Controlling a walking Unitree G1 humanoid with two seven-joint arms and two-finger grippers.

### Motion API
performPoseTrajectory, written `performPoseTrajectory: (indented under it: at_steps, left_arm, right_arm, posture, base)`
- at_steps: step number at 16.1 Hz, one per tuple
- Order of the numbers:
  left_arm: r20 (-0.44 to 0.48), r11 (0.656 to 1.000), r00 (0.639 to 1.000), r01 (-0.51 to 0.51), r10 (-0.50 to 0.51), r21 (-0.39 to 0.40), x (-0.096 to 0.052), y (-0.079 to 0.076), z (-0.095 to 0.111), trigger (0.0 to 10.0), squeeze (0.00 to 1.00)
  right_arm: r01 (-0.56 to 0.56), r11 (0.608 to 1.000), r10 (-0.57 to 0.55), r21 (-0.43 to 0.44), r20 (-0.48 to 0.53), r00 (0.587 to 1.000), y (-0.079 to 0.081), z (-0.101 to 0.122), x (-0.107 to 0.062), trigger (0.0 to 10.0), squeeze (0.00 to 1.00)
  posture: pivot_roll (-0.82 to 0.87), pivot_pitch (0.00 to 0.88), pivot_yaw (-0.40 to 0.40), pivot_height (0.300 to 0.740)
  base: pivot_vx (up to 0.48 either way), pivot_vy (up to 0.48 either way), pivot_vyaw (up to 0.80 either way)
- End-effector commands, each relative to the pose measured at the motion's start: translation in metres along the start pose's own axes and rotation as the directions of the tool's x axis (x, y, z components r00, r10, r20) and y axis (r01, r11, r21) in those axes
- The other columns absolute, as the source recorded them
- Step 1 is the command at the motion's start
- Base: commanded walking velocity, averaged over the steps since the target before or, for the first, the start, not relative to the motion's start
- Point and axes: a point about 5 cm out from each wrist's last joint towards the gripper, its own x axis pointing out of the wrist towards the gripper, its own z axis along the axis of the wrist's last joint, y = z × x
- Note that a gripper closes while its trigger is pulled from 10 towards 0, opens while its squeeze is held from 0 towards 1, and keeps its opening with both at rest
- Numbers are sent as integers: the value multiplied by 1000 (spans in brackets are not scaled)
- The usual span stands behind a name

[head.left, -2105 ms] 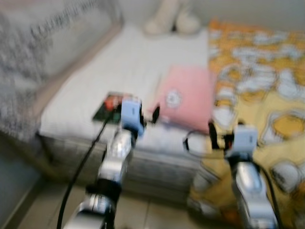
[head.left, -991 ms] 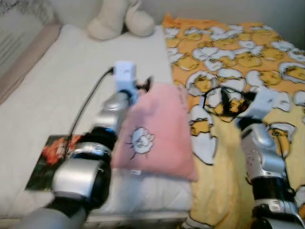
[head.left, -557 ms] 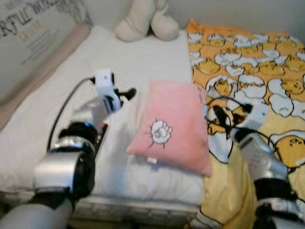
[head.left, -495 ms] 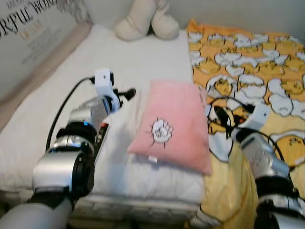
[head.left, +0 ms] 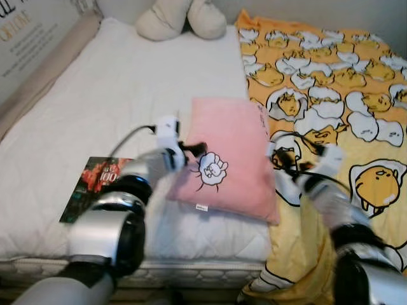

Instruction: Clean up the room

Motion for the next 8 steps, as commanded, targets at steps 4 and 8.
performPoseTrajectory:
  at_steps: [4, 8]
  left_arm:
    - [-48, 997, 999, 7, -4, 71, 10, -26, -22, 10000, 0]
    - [-86, 994, 996, -20, 29, 109, 10, -22, -37, 3176, 0]
  right_arm:
    - [-47, 996, 39, -71, -112, 993, 23, -35, 10, 10000, 0]
    - [-31, 994, 17, -102, -141, 990, 22, -46, 10, 0, 0]
  posture:
    - [-55, 165, 28, 740]
    - [-44, 172, 21, 740]
  base:
    - [0, 0, 0]
    - [0, 0, 0]
